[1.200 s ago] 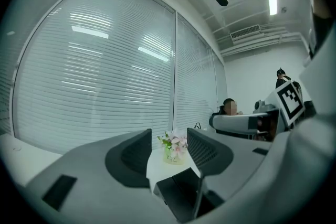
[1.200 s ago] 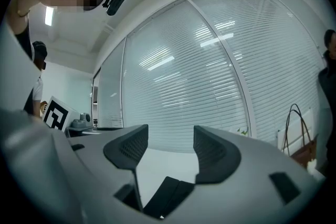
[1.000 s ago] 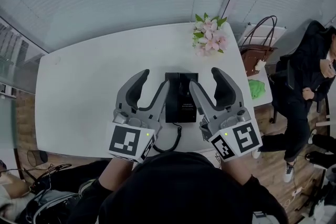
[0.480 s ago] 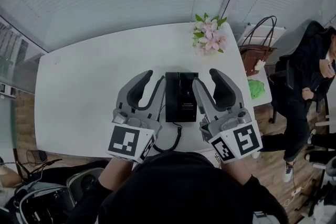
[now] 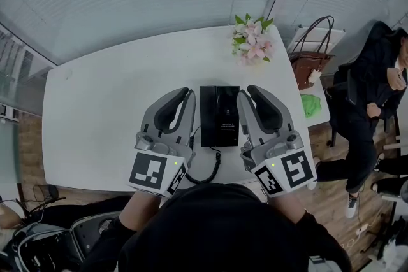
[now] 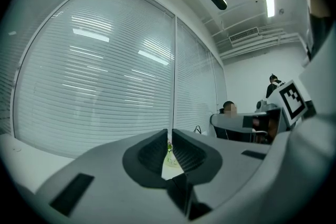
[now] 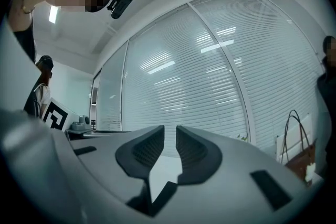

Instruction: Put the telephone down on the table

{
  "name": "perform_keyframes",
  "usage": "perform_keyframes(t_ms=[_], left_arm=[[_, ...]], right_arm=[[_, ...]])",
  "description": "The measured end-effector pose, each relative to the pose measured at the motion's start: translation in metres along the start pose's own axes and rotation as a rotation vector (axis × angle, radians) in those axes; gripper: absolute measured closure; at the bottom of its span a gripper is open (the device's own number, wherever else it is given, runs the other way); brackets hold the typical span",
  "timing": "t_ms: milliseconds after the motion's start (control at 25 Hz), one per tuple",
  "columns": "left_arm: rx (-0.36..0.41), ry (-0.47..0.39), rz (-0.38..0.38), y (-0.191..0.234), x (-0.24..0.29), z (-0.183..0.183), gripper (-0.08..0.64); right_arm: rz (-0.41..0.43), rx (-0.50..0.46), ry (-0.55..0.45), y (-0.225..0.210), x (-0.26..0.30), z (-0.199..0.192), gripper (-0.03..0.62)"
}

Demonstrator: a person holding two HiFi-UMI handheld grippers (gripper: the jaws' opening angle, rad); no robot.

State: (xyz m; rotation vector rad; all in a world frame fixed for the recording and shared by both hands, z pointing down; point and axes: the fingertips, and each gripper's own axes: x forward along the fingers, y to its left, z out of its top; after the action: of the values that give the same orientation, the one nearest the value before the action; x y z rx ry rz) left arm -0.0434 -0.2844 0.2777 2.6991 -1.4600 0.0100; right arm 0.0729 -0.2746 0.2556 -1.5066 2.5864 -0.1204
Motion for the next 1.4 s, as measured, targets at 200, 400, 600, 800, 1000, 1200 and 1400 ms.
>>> perform_keyframes(t_ms=[200, 400, 600, 800, 1000, 1200, 1400], left_arm=[[-0.003, 0.006, -0.006, -0.001, 0.0012, -0.0007, 0.538], [0.01, 0.016, -0.005, -0.0037, 0.0012, -0.0031, 0.541], [0.005, 0.005, 0.002, -0.0024, -0.0005, -0.0017, 0.546], [0.005, -0.003, -0.002, -0.0034, -0.0012, 0.0, 0.546], [0.007, -0.012, -0.008, -0.0049, -0.0006, 0.0007, 0.546], [0.01, -0.009, -0.009, -0.0051, 0.0002, 0.0009, 0.546], [0.01, -0.01, -0.008, -0.0067, 0.0003, 0.0005, 0.546]], right_arm=[[-0.004, -0.005, -0.004, 0.0006, -0.0011, 0.0024, 0.548], [-0.012, -0.007, -0.008, -0.0021, -0.0023, 0.0035, 0.586], [0.012, 0.007, -0.009, 0.0021, -0.0023, 0.0019, 0.586], [0.022, -0.001, -0.009, 0.0041, -0.0019, 0.002, 0.587], [0.006, -0.02, -0.008, 0.0016, -0.0026, 0.0018, 0.588], [0.006, -0.018, -0.005, 0.0011, -0.0026, 0.002, 0.588], [0.001, -0.048, -0.007, 0.0011, -0.0042, 0.0031, 0.589]])
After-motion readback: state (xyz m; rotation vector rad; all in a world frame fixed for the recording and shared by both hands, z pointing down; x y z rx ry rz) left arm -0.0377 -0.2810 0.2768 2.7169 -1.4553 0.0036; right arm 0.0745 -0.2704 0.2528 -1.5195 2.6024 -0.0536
